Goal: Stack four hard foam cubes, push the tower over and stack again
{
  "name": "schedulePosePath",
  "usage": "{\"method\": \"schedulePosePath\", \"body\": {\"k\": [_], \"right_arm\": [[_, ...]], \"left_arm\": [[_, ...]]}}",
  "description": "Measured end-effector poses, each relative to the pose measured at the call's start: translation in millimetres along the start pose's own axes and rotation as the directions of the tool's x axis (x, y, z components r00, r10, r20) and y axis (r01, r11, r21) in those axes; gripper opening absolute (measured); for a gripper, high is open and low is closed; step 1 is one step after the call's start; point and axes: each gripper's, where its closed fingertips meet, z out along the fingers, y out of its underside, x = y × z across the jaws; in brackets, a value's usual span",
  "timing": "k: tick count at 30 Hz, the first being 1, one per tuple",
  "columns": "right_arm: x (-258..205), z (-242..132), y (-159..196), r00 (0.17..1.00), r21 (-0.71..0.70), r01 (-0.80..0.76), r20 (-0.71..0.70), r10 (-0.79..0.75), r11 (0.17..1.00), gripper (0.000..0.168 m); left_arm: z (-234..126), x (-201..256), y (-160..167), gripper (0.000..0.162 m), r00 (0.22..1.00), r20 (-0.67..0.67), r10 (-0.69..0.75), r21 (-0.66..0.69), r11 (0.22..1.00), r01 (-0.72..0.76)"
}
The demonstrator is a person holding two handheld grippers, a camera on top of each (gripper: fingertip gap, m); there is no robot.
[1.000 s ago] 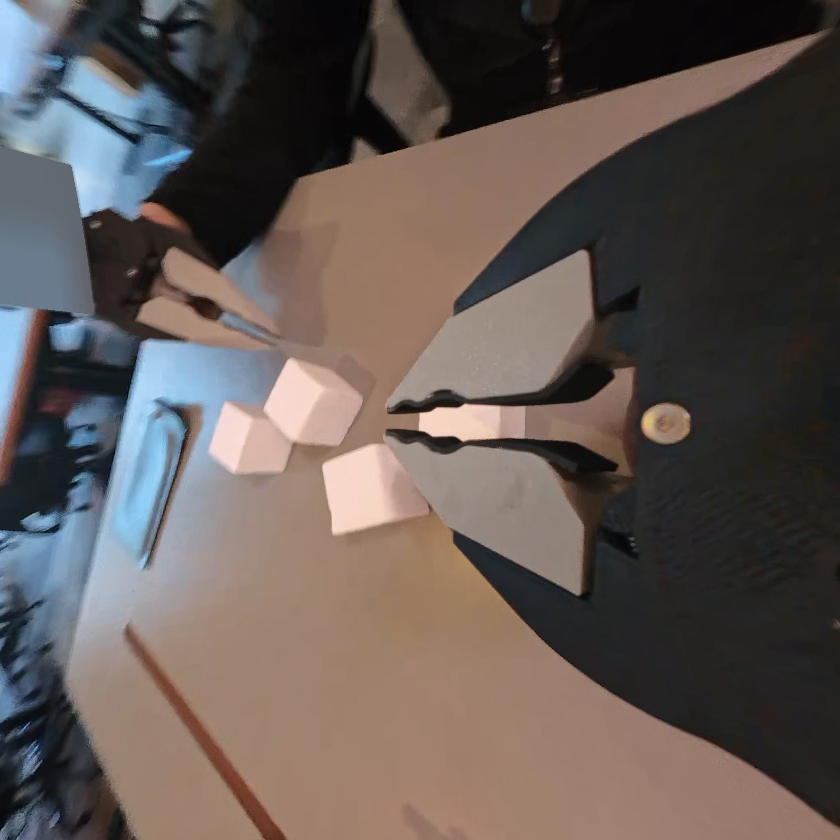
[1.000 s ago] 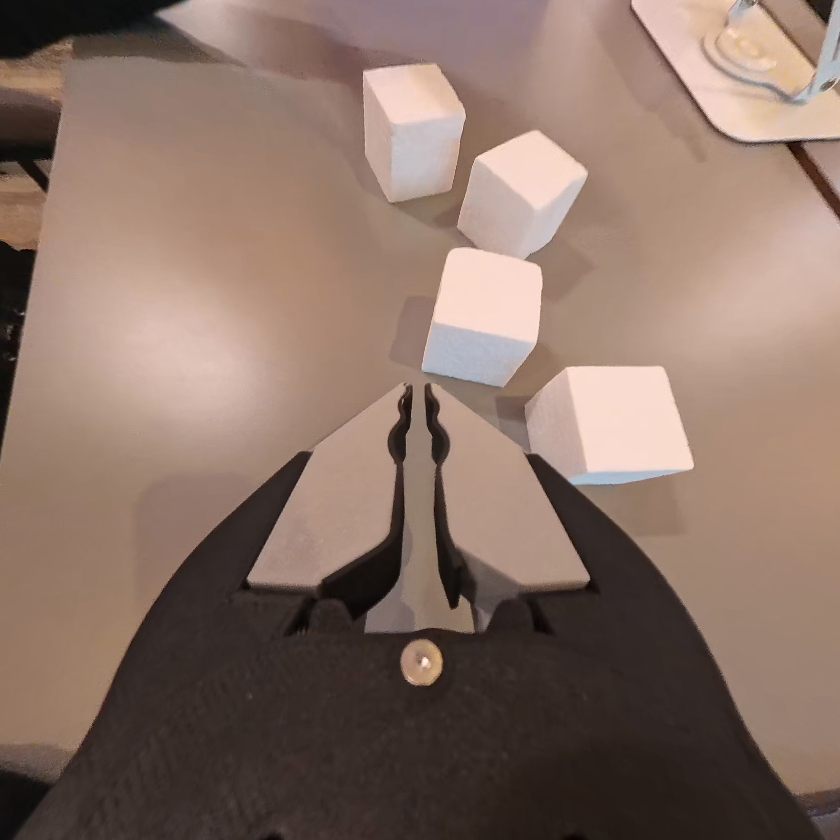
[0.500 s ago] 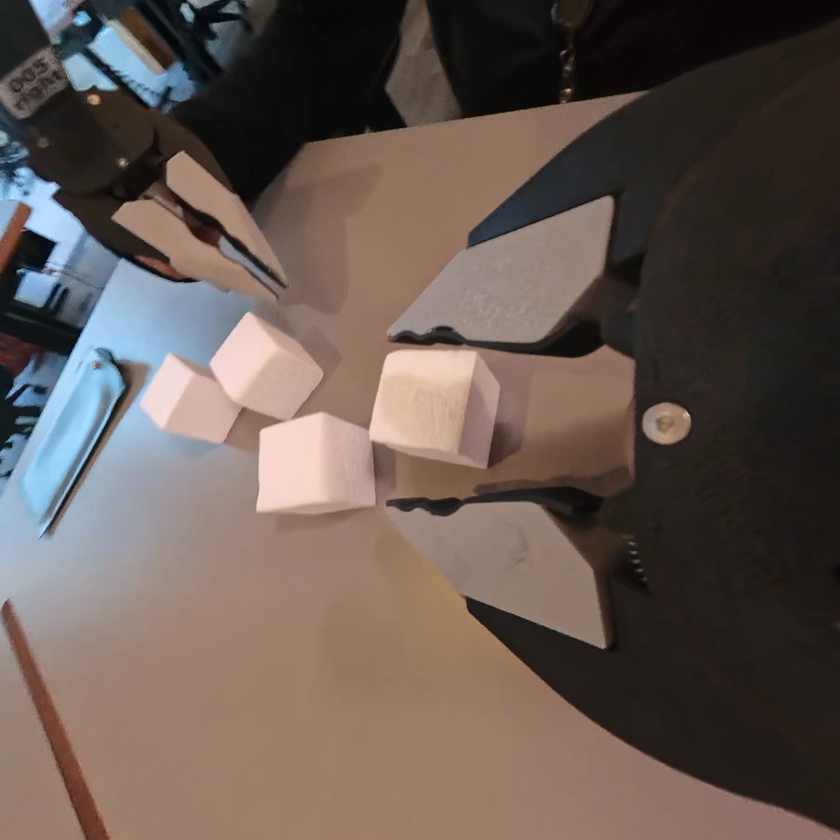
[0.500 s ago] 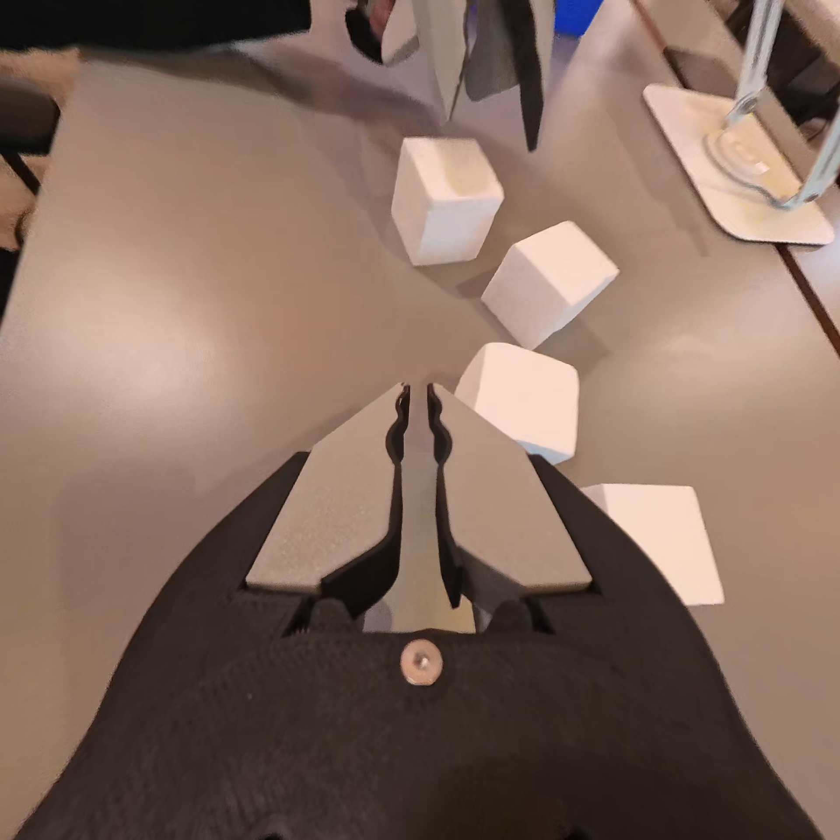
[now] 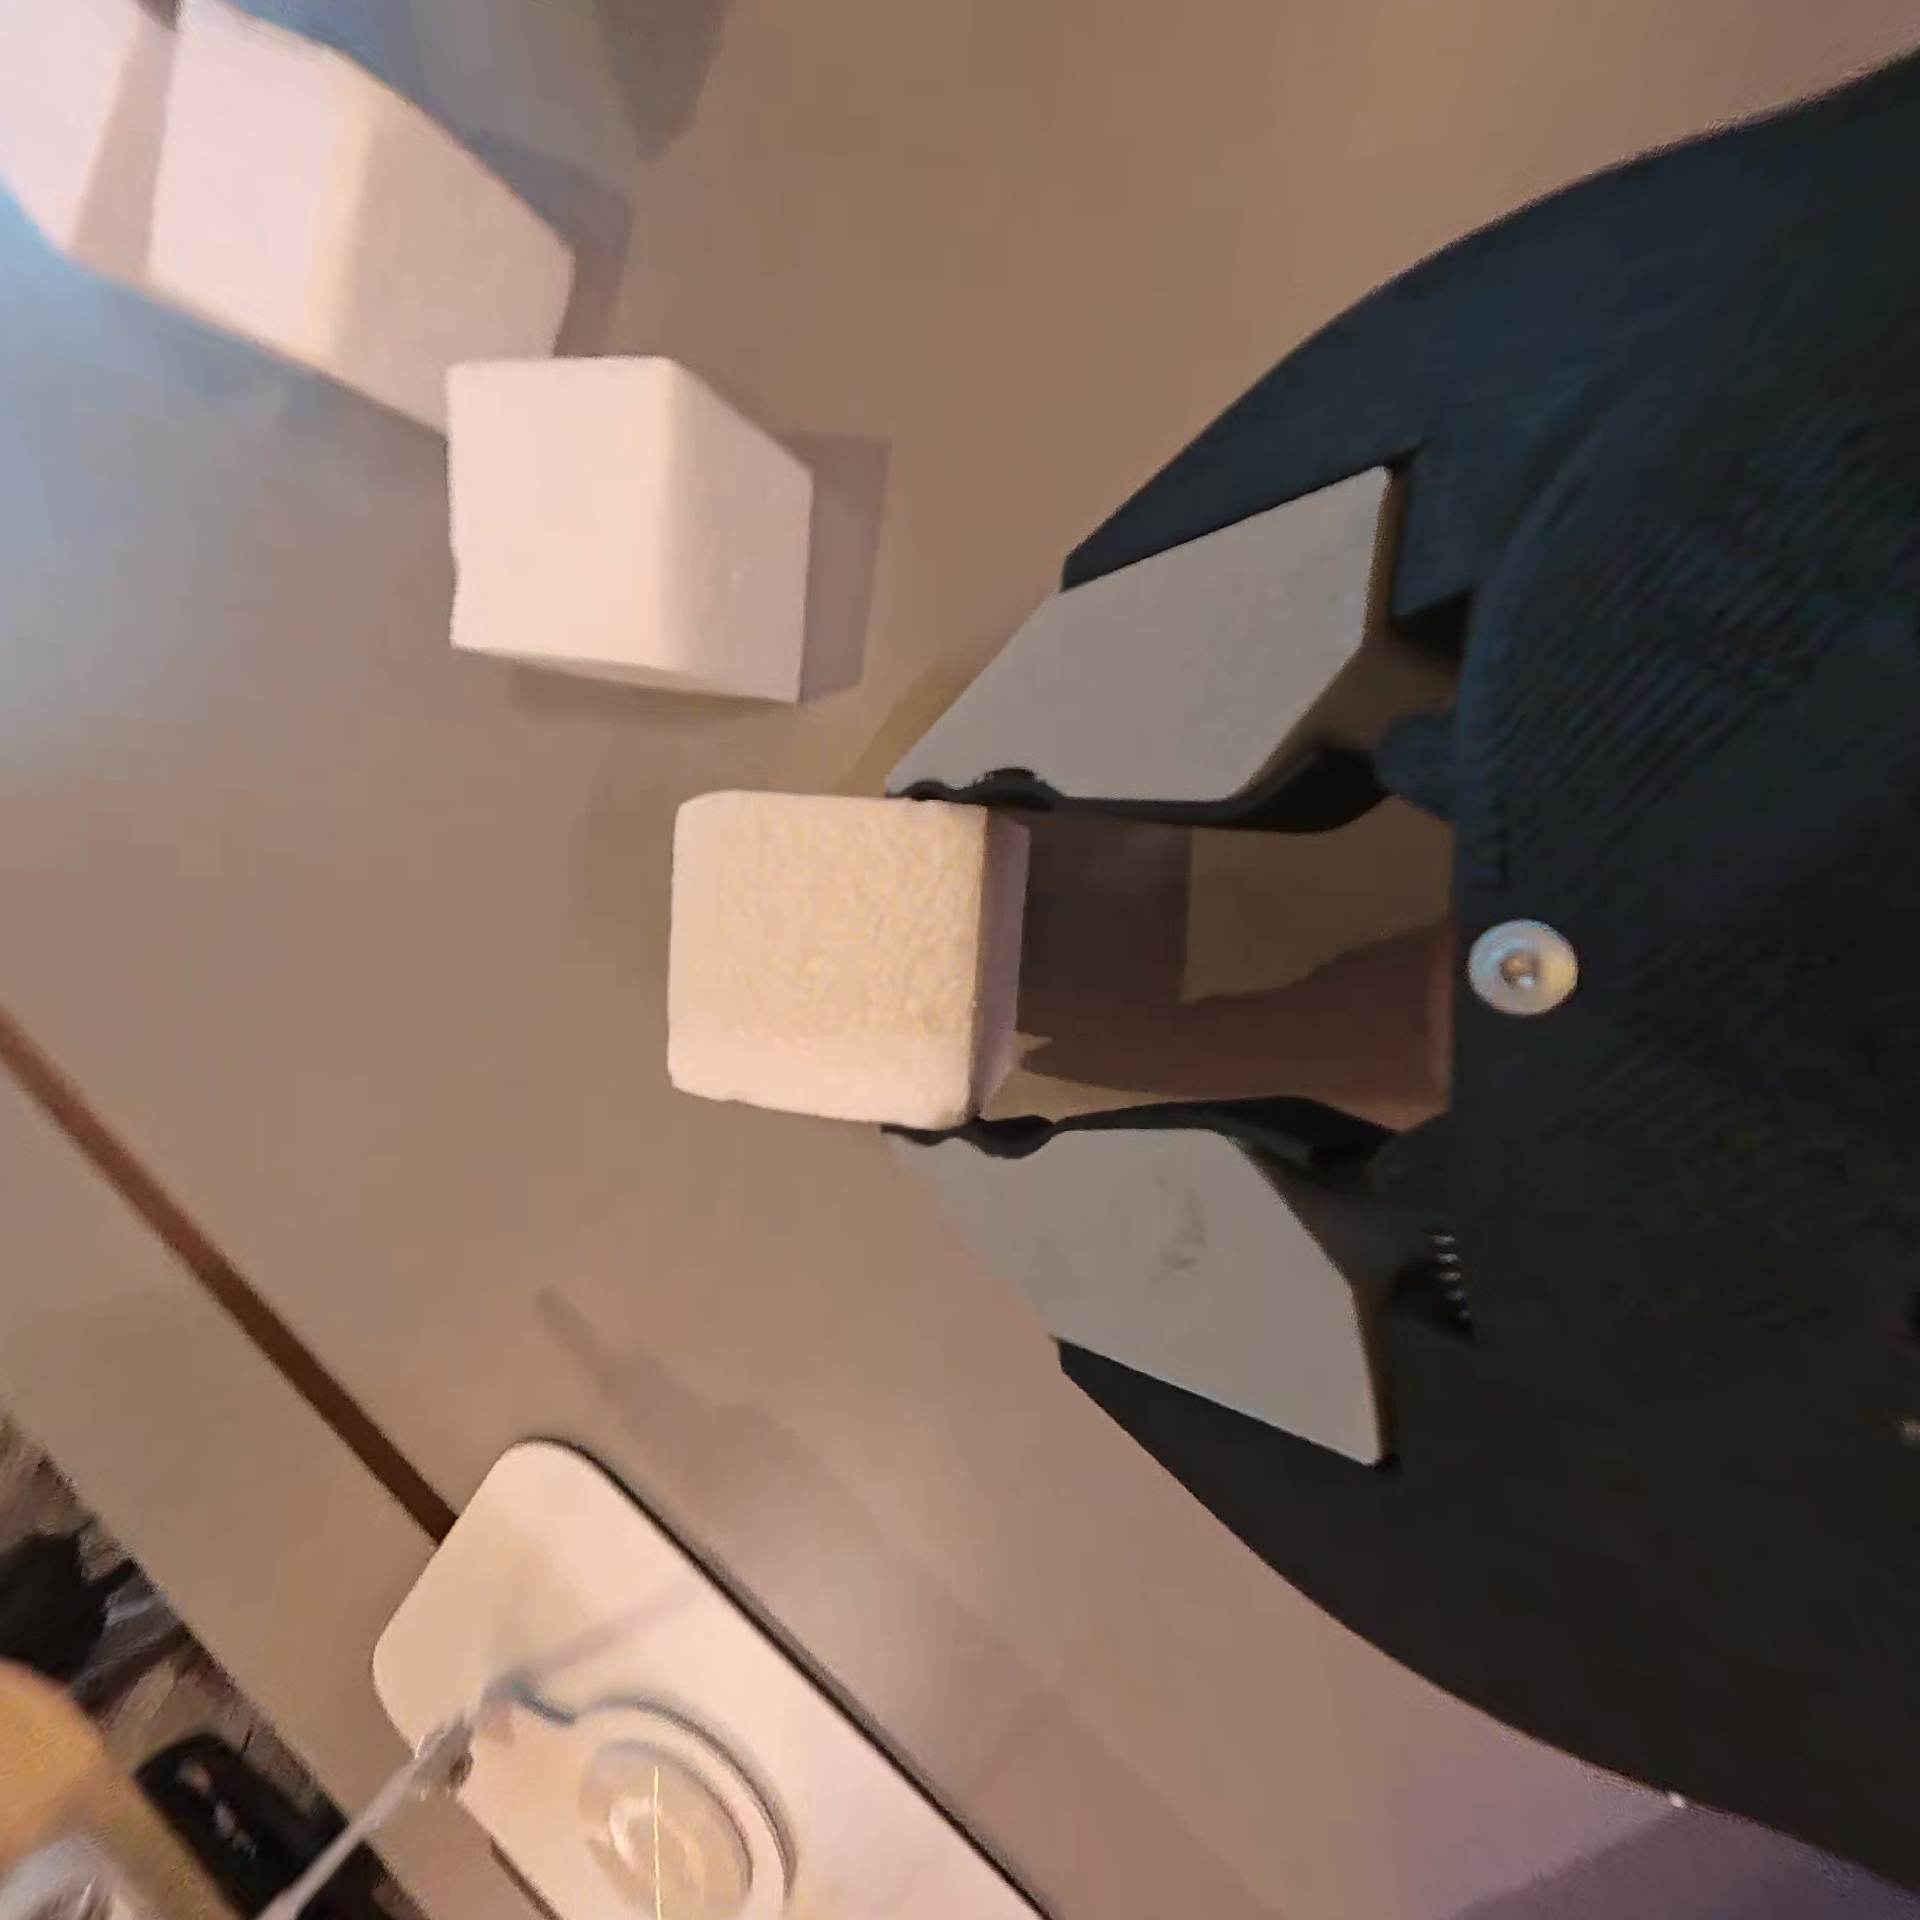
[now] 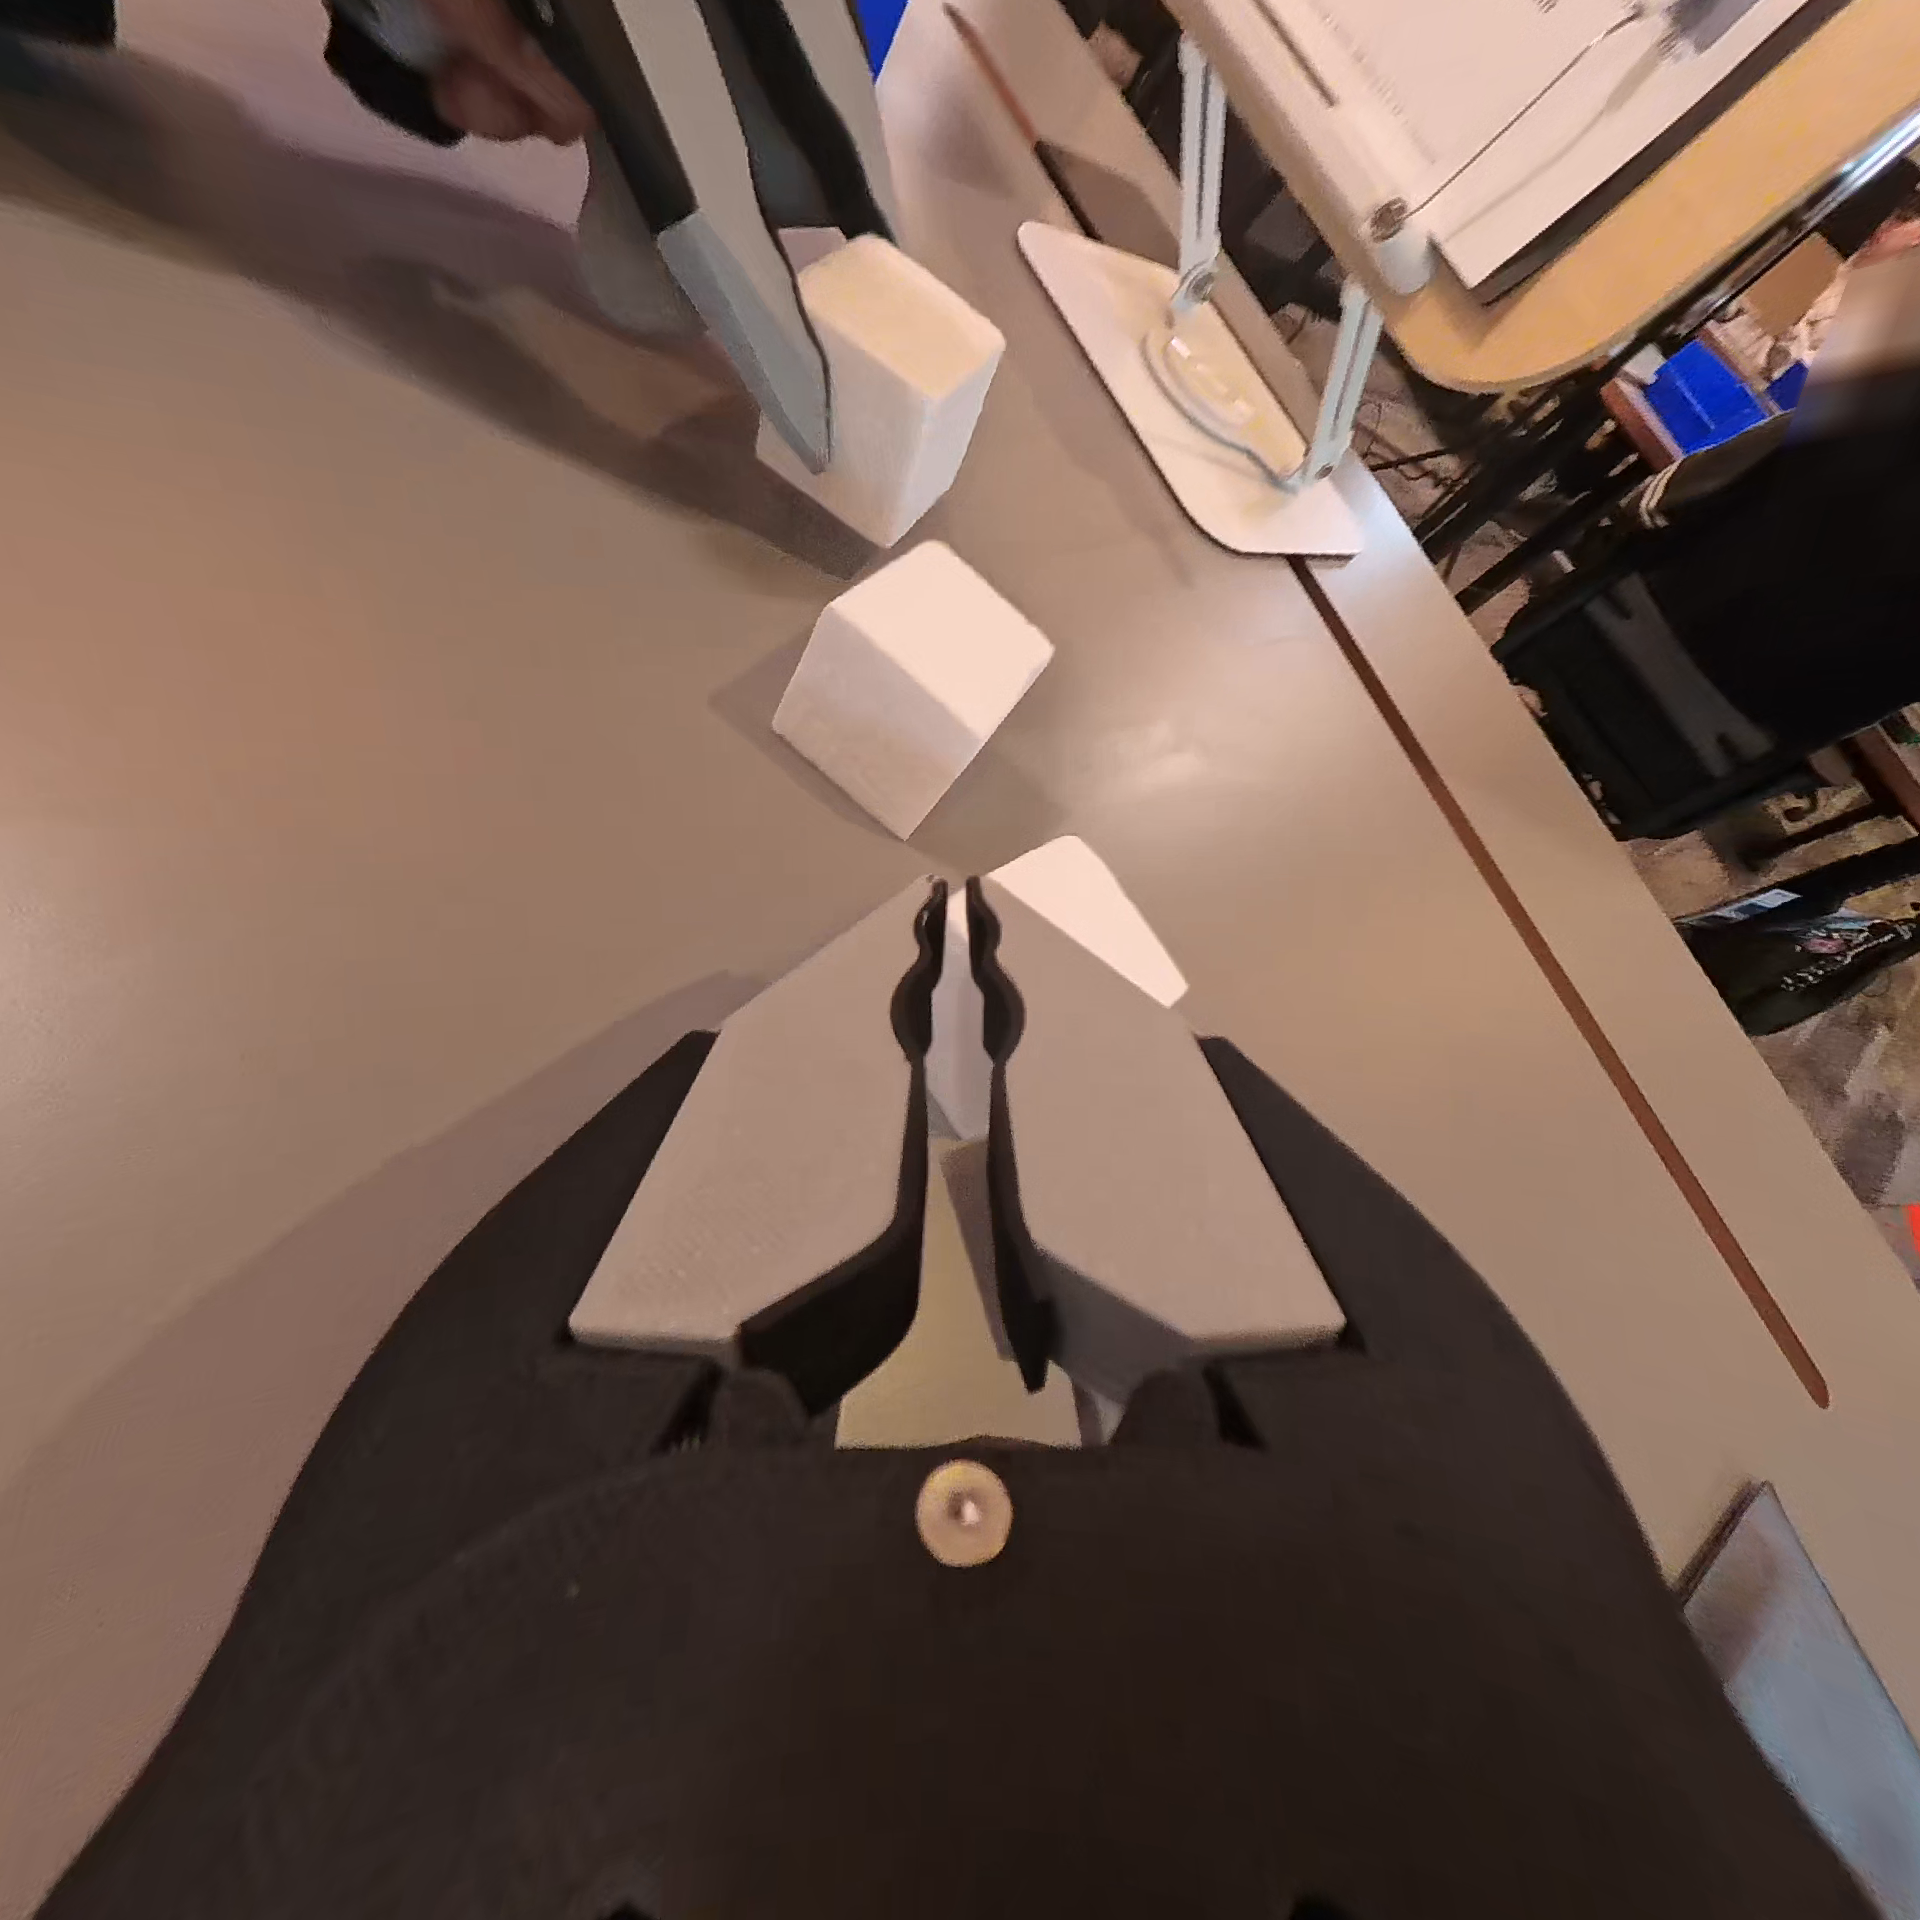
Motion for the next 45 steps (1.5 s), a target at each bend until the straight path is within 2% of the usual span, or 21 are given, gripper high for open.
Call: {"method": "schedulePosePath", "body": {"k": [4, 7, 16, 19, 23, 26, 30, 33, 35, 38, 45], "right_arm": [[10.2, -7.3, -5.1, 0.999, 0.044, -0.035, -0.03, 0.036, 0.998, 0.001], [12.3, -8.3, -5.3, 0.998, 0.048, -0.041, -0.037, 0.043, 0.998, 0.001], [9.0, -5.7, -3.4, 0.999, 0.029, -0.01, -0.036, 0.011, 1.0, 0.003], [10.3, -7.2, -4.9, 0.999, 0.04, -0.017, -0.037, 0.018, 0.999, 0.004], [11.2, -8.6, -6.7, 0.999, 0.052, -0.022, -0.038, 0.024, 0.998, 0.005], [10.9, -8.6, -8.1, 0.999, 0.057, -0.019, -0.037, 0.021, 0.998, 0.006], [10.1, -8.2, -11.4, 0.999, 0.067, -0.012, -0.041, 0.015, 0.998, 0.006], [8.2, -7.5, -14.6, 0.999, 0.073, -0.004, -0.041, 0.007, 0.997, 0.006], [6.4, -6.8, -15.2, 0.999, 0.073, 0.002, -0.038, 0.001, 0.997, 0.006], [6.2, -6.7, -14.5, 0.999, 0.069, 0.009, -0.041, -0.006, 0.998, 0.006], [10.9, -10.7, -14.5, 0.999, 0.083, -0.008, -0.051, 0.012, 0.997, 0.006]], "left_arm": [[-10.4, -1.1, -15.0, 0.056, 0.999, -0.018, -0.05, 0.086, 0.995, 0.051], [-16.4, 1.4, -25.1, 0.048, 0.996, -0.045, -0.081, 0.141, 0.986, 0.087], [-13.5, 13.7, -27.0, 0.052, 0.996, -0.078, -0.052, 0.134, 0.989, 0.062], [-11.5, 34.0, -30.8, 0.055, 0.988, -0.151, -0.02, 0.131, 0.991, 0.04], [-9.7, 75.7, -36.5, 0.063, 0.946, -0.325, 0.009, 0.127, 0.991, 0.035], [0.5, 78.8, -35.7, 0.07, 0.959, -0.283, 0.023, 0.1, 0.995, 0.005], [19.1, 78.5, -37.5, 0.07, 0.975, -0.223, 0.004, 0.069, 0.998, 0.012], [35.1, 87.6, -30.8, 0.069, 0.972, -0.235, 0.011, 0.011, 1.0, -0.008], [39.8, 93.6, -21.9, 0.054, 0.969, -0.241, 0.058, -0.031, 0.997, -0.068], [29.4, 101.3, -12.8, 0.054, 0.951, -0.283, 0.128, -0.056, 0.987, -0.15], [-14.1, 99.1, -0.5, 0.054, 0.895, -0.405, 0.188, -0.023, 0.976, -0.215]]}}
